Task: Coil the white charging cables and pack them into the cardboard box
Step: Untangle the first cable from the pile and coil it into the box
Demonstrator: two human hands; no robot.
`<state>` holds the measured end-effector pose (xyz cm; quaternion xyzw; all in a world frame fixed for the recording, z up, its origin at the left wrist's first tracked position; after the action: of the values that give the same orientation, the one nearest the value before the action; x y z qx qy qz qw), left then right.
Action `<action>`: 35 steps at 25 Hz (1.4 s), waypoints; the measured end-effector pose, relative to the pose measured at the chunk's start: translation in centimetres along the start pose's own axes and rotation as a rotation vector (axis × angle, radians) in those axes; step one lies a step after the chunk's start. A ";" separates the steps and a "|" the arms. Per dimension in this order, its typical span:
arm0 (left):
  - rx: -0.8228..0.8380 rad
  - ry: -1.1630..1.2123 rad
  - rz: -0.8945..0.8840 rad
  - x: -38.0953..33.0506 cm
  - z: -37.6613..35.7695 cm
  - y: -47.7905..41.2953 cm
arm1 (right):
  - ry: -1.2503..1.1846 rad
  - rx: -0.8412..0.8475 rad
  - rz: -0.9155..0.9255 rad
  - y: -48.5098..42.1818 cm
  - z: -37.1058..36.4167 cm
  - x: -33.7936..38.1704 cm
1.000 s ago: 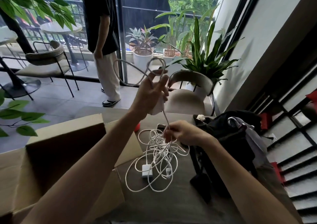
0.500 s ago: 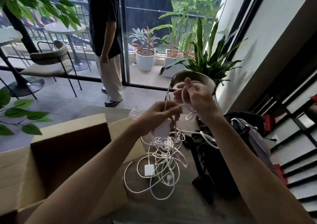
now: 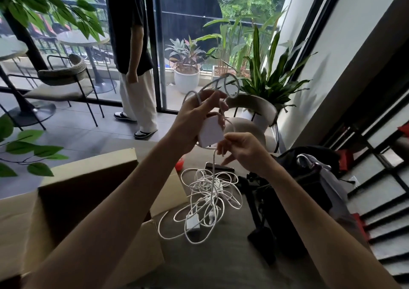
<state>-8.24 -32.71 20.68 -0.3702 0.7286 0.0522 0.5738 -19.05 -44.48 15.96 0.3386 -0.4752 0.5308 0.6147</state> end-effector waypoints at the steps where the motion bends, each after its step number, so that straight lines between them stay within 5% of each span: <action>1: -0.026 -0.129 -0.022 0.1 0.3 0.1 | -0.055 -0.086 0.018 -0.2 0.3 0.8; 4: -0.052 -0.540 0.014 2.0 1.7 1.6 | -0.307 -0.292 0.070 -0.9 2.6 3.0; 9: 0.365 -0.576 0.210 8.6 0.2 5.5 | -0.627 -0.330 -0.070 -2.6 3.0 3.2; 12: 0.151 -0.878 0.076 9.8 1.4 3.6 | -0.793 -0.298 -0.162 -2.6 2.4 2.3; 14: 0.149 -1.032 0.100 10.5 2.2 2.8 | -0.876 -0.271 -0.177 -2.3 2.5 2.2; 17: 0.160 -0.769 0.277 11.3 2.6 2.7 | -0.748 -0.268 -0.115 -1.9 3.4 2.6; 22: -0.031 -0.275 0.257 6.7 1.5 1.0 | -0.195 -0.403 -0.175 -0.5 3.8 0.0; 25: 0.086 -0.091 0.243 3.2 0.0 0.0 | 0.040 -0.197 -0.198 -0.3 2.3 -1.1; 27: 0.140 -0.033 0.236 1.9 -0.8 -0.2 | -0.068 0.047 -0.189 -0.4 1.0 -1.5; 30: 0.117 -0.040 0.208 1.3 -0.9 -0.2 | -0.255 0.190 -0.180 -0.2 0.5 -1.3; 35: 0.081 -0.318 0.143 3.6 0.7 1.3 | -0.747 -0.107 -0.198 -1.5 0.4 -0.4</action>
<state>-8.77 -33.14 16.84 -0.2808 0.6546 0.1214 0.6913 -17.65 -45.29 15.79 0.5202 -0.6581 0.2834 0.4646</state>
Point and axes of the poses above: each hand's wrist, its own y-axis away from the middle knuckle, its own z-axis out of the back of the hand, x = y × z, the point moved 3 cm from there along -y, towards the middle knuckle, and after that the axes turned 3 degrees about -z, right-handed, at the moved point
